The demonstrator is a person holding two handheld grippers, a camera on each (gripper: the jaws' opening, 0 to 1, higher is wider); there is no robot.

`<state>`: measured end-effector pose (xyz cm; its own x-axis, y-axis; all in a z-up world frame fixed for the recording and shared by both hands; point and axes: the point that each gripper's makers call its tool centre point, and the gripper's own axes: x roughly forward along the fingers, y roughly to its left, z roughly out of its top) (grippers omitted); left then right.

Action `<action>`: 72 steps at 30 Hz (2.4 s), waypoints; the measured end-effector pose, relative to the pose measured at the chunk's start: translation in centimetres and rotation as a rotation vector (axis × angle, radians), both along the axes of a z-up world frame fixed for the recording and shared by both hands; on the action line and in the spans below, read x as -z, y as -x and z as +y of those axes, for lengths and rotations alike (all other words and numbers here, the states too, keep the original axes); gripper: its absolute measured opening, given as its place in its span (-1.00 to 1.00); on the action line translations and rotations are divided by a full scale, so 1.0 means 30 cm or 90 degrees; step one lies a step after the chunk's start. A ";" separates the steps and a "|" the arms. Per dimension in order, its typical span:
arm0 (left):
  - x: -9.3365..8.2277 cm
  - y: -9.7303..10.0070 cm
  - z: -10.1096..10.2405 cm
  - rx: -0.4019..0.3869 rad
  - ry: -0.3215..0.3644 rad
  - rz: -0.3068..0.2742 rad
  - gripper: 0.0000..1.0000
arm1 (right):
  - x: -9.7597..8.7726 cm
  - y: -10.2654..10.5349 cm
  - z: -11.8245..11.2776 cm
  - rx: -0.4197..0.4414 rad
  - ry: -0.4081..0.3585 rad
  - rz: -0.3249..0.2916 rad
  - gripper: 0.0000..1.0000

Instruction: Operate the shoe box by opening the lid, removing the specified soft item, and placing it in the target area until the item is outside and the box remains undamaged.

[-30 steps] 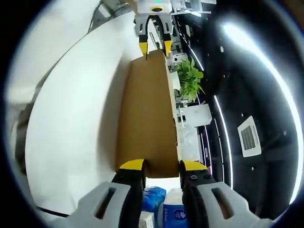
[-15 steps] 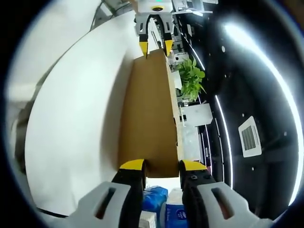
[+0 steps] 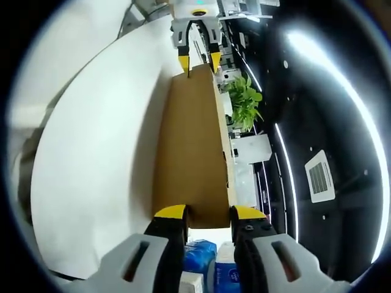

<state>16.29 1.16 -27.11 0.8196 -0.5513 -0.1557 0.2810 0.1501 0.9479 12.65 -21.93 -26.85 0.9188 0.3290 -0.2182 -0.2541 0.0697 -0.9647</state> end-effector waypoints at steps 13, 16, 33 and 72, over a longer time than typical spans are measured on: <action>-0.007 -0.002 -0.001 0.010 0.026 0.005 -0.35 | 0.007 -0.003 0.001 0.001 -0.008 0.004 -0.46; -0.017 0.000 -0.005 0.015 0.069 0.029 -0.36 | 0.014 0.001 0.011 -0.003 -0.099 0.038 -0.42; -0.049 0.036 -0.049 0.056 0.340 0.290 -0.16 | 0.002 0.006 -0.006 0.030 -0.398 0.171 -0.32; -0.195 -0.061 0.091 -0.068 0.689 0.463 0.84 | -0.258 -0.025 0.000 0.041 -0.771 0.207 0.62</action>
